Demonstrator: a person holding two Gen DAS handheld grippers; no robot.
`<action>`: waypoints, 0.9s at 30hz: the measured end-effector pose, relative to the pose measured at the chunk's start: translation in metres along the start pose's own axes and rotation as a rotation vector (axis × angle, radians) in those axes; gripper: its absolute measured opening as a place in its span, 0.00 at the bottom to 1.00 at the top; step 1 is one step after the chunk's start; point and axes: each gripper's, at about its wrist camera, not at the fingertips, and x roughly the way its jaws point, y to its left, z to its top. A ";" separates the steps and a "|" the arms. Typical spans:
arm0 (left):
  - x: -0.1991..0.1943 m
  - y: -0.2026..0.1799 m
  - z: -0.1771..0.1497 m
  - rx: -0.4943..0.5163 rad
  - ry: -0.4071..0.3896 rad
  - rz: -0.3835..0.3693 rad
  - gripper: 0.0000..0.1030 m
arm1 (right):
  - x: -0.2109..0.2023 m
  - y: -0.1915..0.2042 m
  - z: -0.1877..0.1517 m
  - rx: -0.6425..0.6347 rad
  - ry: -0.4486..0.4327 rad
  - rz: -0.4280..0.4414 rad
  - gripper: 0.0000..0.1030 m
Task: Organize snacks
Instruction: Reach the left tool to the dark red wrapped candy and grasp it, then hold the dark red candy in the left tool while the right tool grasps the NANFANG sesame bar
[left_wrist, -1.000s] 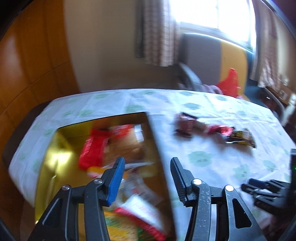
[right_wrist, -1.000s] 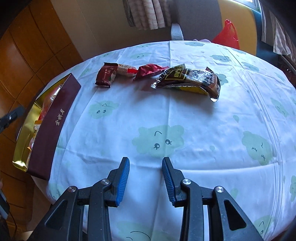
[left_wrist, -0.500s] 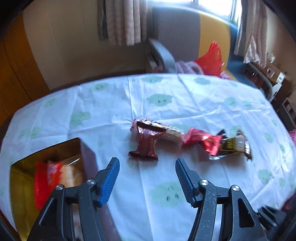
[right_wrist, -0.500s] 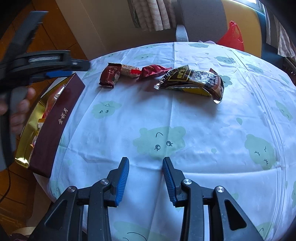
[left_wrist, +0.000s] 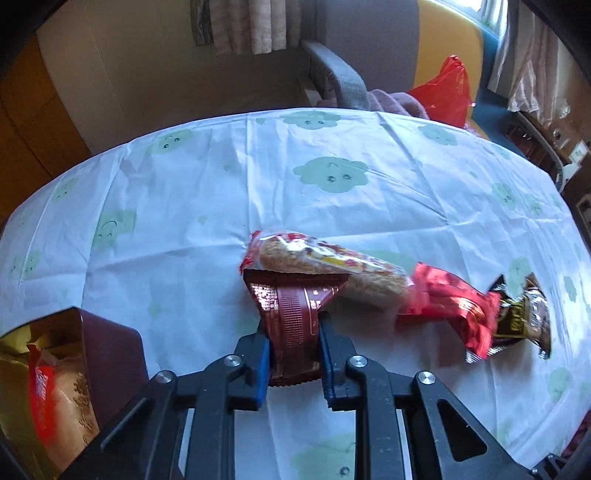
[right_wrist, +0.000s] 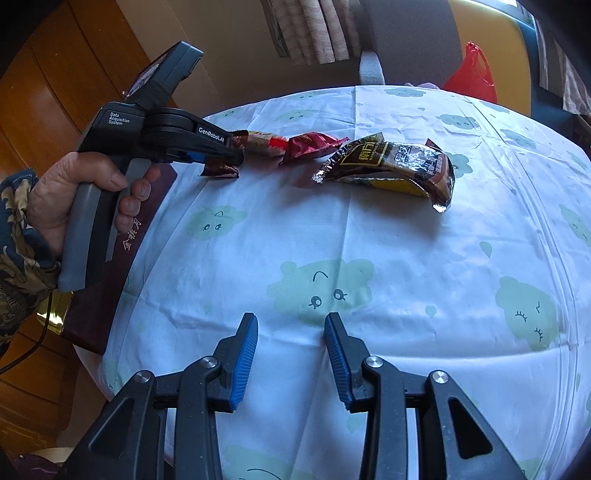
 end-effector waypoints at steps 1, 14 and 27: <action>-0.005 -0.002 -0.004 0.008 -0.012 -0.002 0.21 | 0.000 -0.001 0.000 0.006 -0.003 0.003 0.37; -0.078 -0.052 -0.120 0.114 -0.089 -0.086 0.21 | -0.012 -0.007 -0.010 0.036 -0.005 -0.030 0.37; -0.068 -0.052 -0.167 0.085 -0.093 -0.165 0.23 | -0.029 -0.020 -0.025 0.025 0.014 -0.121 0.37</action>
